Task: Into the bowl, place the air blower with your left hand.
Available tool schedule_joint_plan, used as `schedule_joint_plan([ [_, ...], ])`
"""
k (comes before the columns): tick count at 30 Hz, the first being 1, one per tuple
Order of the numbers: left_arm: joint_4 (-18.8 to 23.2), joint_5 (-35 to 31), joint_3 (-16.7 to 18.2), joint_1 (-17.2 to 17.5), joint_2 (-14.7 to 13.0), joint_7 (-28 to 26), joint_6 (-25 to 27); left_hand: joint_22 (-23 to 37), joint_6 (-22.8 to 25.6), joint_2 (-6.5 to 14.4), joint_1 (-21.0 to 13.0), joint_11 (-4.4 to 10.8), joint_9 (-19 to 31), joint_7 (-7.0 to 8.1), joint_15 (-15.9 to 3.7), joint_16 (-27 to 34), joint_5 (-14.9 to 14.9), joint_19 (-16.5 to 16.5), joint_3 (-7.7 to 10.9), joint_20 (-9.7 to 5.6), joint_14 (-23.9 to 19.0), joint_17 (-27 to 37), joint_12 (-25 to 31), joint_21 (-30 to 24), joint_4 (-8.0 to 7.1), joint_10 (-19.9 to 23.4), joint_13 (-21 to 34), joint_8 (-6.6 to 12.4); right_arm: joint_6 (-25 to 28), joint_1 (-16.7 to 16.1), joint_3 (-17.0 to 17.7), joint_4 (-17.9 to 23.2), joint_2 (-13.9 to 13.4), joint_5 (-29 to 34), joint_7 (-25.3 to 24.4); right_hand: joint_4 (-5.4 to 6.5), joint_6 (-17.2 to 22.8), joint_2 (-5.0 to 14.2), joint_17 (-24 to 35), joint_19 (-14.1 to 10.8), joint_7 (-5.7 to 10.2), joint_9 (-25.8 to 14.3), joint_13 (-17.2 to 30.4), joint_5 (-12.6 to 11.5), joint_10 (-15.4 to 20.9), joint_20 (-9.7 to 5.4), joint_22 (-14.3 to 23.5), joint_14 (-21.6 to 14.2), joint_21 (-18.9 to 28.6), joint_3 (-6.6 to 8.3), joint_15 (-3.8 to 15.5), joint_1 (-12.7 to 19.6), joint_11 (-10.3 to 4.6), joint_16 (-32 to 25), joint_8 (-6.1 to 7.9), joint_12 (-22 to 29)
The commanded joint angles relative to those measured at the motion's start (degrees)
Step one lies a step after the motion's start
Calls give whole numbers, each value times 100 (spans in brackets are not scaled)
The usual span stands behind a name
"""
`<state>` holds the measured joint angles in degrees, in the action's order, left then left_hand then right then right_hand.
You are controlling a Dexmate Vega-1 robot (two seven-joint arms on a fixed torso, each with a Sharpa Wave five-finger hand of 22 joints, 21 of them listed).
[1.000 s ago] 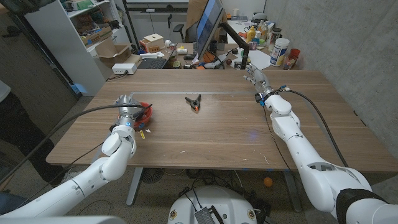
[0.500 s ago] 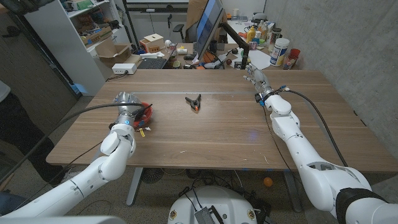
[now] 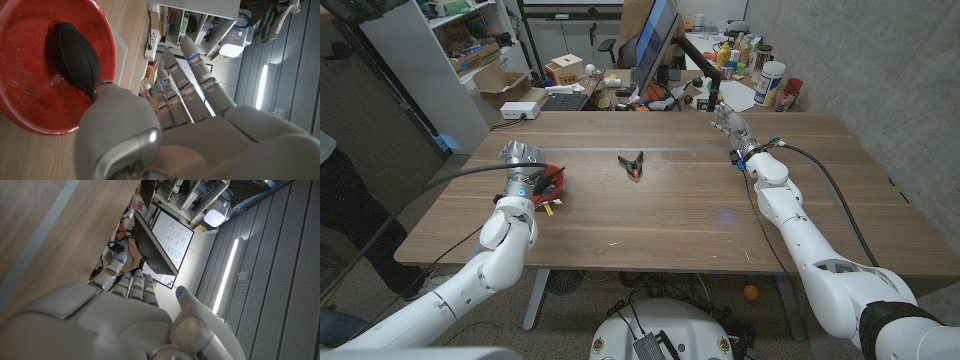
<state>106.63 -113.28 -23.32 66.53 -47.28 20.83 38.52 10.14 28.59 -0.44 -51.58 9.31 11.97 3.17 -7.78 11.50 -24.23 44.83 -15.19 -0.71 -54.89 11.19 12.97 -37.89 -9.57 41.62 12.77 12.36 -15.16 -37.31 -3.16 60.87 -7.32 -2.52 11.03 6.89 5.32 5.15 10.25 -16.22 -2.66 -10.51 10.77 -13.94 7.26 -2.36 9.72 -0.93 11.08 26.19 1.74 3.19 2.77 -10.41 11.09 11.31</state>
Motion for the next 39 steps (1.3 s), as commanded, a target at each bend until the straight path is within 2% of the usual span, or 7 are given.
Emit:
schedule_joint_plan([
  [1, 66, -46, 181, 100, 192, -407, 275, 12, 43, 17, 36, -1, 12, 3, -468, 48, -29, -4, -51, 9, -6, 9, 4, 34, -3, 18, 3, 18, -5, -4, -5, 9, -3, -7, 16, -3, 43, 184, 20, -18, 19, -10, 13, -28, 34, -169, 28, -25, 26, 27, 45, 17, 3, -29, -9, -5],
  [10, 53, -51, 270, 117, 341, -649, 426, 9, 53, 20, 89, -16, 4, 17, -458, 13, -62, -78, -114, 97, 90, 2, -13, 98, 10, -19, -3, -5, 36, -44, -4, 124, -25, -5, 28, -1, 46, 184, 20, -15, 25, -10, 13, -27, 29, -173, 28, -29, 26, 29, 45, 16, -5, -30, -8, -7],
  [13, 53, 13, 308, 126, 398, -799, 509, 9, 91, 22, 153, -83, -2, -107, -451, -3, -89, -96, -173, 122, 161, 0, -25, 138, 14, -50, -9, -14, 49, -60, -6, 171, -31, -2, 29, -1, 43, 182, 20, -15, 24, -10, 13, -27, 30, -169, 28, -24, 26, 29, 42, 16, -6, -29, -9, -7],
  [15, 75, 74, 339, 134, 427, -877, 545, 9, 112, 30, 181, -47, -5, -194, -453, -5, -104, -99, -199, 128, 184, -1, -29, 157, 17, -62, -11, -18, 59, -73, -6, 205, -33, -4, 31, -1, 44, 182, 20, -14, 25, -10, 13, -27, 30, -170, 28, -24, 26, 29, 39, 16, -4, -28, -9, -7],
  [18, 67, 113, 369, 149, 459, -1103, 647, 9, 131, 39, 203, -69, -7, -206, -445, -25, -116, -99, -217, 140, 251, -1, -34, 171, 19, -77, -13, -20, 81, -95, -7, 263, -39, -6, 35, -1, 43, 181, 20, -15, 26, -10, 13, -27, 27, -169, 28, -25, 26, 30, 42, 16, -6, -29, -9, -8],
  [29, 253, 422, 503, 222, 538, -1610, 785, 2, 50, 136, 266, -169, -18, -251, -216, -123, -195, -288, -285, 319, 813, -9, -93, 352, 53, -254, -20, -100, 149, -217, 17, 460, -65, -25, 37, 0, 48, 180, 20, -7, 31, -10, 13, -27, 31, -166, 28, -27, 24, 32, 43, 15, -5, -30, -7, -7],
  [39, 417, 611, 625, 350, 565, -1797, 842, 5, -30, 275, 341, -258, -20, -304, -72, -130, -237, -298, -290, 366, 1146, -4, -135, 425, 32, -425, -20, -132, 206, -298, 27, 626, -83, -36, 51, 1, 48, 182, 20, -5, 29, -10, 13, -27, 29, -169, 28, -25, 24, 35, 51, 16, -5, -29, -8, -8],
])
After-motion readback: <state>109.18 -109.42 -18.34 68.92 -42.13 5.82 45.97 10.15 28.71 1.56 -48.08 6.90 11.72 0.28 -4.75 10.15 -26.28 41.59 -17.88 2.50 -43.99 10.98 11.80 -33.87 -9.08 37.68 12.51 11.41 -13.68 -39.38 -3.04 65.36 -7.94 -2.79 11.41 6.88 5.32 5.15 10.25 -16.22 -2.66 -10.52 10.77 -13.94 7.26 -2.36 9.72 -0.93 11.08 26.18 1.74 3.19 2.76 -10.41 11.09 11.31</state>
